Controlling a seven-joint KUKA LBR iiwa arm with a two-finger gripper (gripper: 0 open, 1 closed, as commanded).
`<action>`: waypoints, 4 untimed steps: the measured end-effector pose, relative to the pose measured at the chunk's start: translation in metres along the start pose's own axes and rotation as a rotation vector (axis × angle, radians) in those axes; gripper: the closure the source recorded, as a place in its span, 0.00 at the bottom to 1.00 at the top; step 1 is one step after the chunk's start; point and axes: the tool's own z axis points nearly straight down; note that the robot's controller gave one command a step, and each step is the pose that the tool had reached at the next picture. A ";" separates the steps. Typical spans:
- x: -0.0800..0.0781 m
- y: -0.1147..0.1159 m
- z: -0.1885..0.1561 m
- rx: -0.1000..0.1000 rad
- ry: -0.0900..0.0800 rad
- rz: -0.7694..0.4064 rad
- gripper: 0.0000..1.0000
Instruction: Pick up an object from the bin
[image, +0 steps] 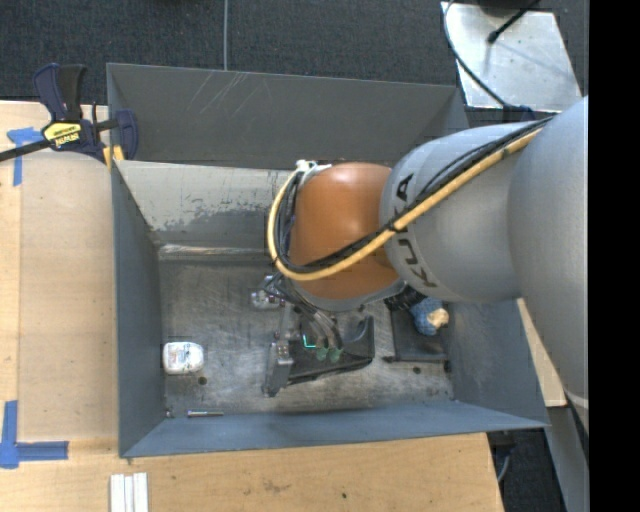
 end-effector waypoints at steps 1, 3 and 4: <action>0.006 -0.062 0.056 -0.001 -0.015 -0.244 0.00; -0.033 -0.114 -0.048 0.003 -0.009 -0.555 1.00; -0.032 -0.101 -0.096 0.001 -0.009 -0.633 1.00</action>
Offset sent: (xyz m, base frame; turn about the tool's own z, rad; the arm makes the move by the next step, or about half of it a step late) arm -0.0081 -0.0616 -0.0566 -0.2445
